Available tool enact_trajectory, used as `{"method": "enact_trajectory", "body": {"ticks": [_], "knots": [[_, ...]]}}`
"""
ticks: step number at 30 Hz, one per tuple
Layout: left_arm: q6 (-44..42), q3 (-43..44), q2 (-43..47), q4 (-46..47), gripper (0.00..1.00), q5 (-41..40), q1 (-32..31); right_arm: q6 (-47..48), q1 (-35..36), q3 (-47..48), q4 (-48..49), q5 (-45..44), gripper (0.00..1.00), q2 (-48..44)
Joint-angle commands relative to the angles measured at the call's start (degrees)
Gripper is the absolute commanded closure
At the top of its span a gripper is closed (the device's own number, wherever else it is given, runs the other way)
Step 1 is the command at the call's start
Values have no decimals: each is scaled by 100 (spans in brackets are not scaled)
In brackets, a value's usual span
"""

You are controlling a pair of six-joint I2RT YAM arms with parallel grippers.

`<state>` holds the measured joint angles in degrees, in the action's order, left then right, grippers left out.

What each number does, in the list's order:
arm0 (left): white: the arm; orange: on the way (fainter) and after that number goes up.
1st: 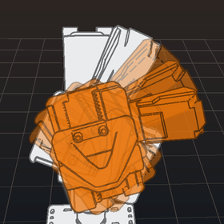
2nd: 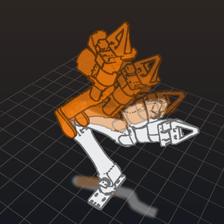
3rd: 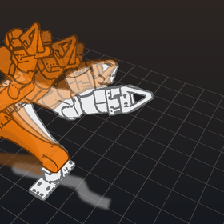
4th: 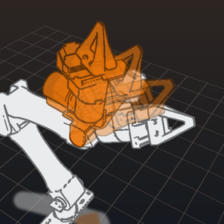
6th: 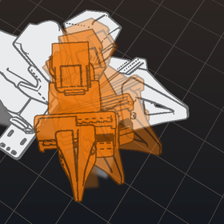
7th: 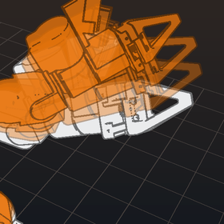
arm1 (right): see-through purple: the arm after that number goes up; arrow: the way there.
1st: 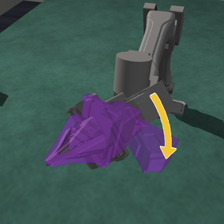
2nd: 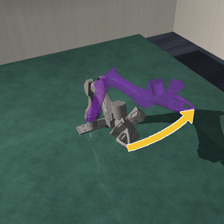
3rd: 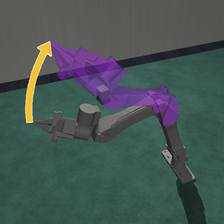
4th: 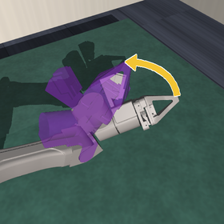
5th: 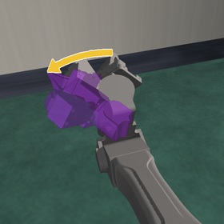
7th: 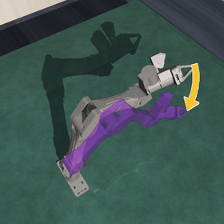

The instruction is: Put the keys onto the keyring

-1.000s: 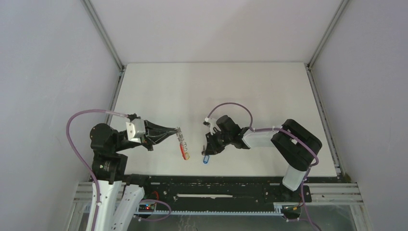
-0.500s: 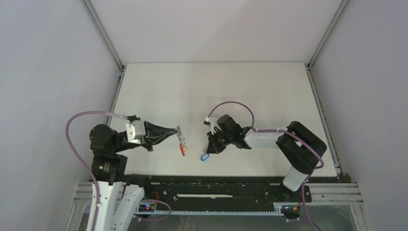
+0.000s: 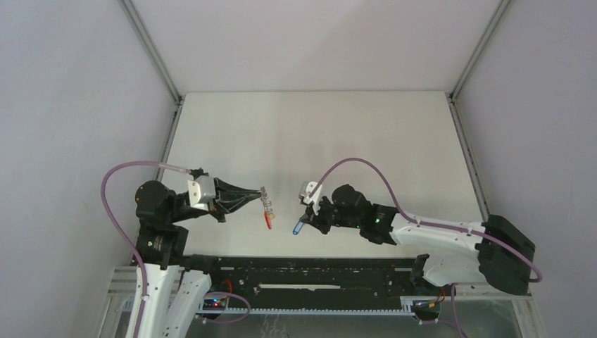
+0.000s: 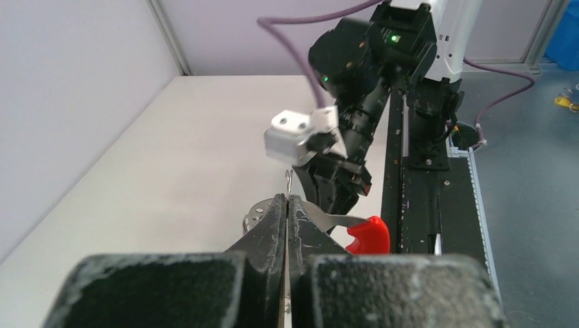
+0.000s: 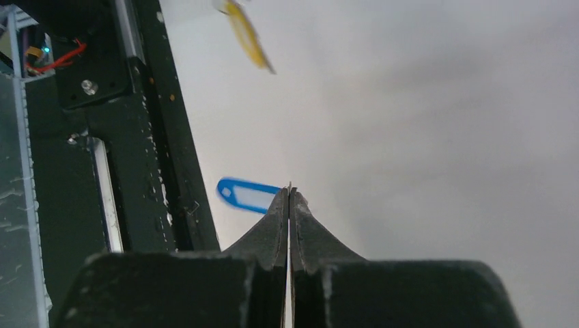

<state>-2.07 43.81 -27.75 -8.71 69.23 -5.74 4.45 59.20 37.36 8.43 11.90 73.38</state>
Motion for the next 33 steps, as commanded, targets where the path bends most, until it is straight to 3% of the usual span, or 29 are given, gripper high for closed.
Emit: {"method": "enact_trajectory", "body": {"ticks": [1,6,15,25,33], "knots": [[-72,-85,-8,84,100,23,-132,932,373,-10,373,-663,100,-725],[-23,-147,-4,85,100,95,-475,1684,898,156,362,-806,100,-1519],[-28,-27,-73,56,100,691,-1377,2839,1394,1095,-676,-743,100,-2003],[-1020,396,-803,-154,100,1077,-1756,3608,1364,1735,-1627,-315,100,-2253],[-2184,748,-1299,-165,100,1453,-1757,4096,1401,1932,-1577,-307,100,-2153]]}}
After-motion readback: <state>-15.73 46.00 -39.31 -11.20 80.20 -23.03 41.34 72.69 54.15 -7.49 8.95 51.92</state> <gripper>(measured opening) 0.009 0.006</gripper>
